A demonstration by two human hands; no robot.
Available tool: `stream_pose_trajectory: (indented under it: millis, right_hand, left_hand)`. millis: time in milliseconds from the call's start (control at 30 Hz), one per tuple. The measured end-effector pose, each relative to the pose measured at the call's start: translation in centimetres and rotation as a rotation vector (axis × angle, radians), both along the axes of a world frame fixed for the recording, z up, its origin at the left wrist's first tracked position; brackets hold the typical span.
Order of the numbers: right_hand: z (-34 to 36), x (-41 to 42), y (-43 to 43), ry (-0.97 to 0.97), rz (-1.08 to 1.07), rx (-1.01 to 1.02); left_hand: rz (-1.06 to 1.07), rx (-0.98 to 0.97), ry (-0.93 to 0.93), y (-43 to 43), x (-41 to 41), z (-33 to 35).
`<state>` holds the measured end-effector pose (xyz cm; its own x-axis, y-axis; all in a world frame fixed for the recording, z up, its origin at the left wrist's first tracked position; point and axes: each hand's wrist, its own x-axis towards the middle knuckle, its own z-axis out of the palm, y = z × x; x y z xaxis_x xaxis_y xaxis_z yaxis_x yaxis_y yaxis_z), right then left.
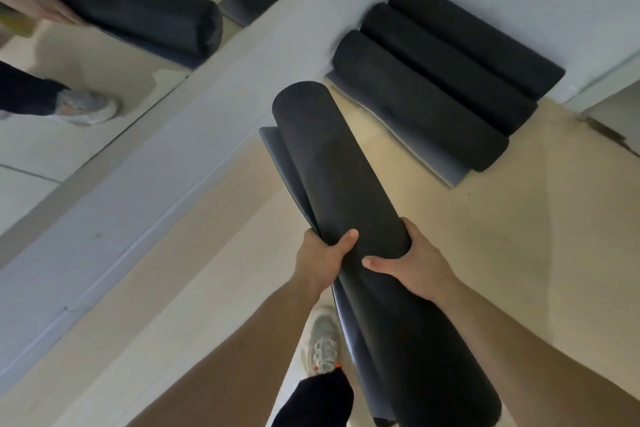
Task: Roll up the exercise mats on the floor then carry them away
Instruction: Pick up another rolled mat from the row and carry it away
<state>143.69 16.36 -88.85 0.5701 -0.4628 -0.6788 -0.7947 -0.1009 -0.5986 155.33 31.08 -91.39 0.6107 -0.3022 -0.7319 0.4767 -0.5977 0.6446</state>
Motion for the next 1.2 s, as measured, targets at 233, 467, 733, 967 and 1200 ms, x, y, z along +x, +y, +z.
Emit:
stream_pose_trajectory:
  millis: [233, 467, 733, 967, 1200]
  right_hand:
    - [-10.8, 9.3, -12.2, 0.062, 0.076, 0.013]
    - [-23.3, 16.4, -22.1, 0.094, 0.195, -0.044]
    - [-28.6, 20.3, -30.4, 0.107, 0.375, -0.367]
    - [-27.7, 20.6, -31.2, 0.217, 0.52, -0.426]
    - [-20.9, 20.6, -26.0, 0.201, 0.483, -0.535]
  left_hand:
    - [0.05, 0.032, 0.032, -11.5, 8.2, -10.7]
    - [0.183, 0.077, 0.077, -21.2, 13.3, -22.4]
    - [0.294, 0.06, 0.007, -30.9, 15.5, -29.1]
    - [0.038, 0.21, 0.074, -31.9, 17.1, -28.6]
    - [-0.369, 0.314, -0.129, -28.7, 17.0, -20.4]
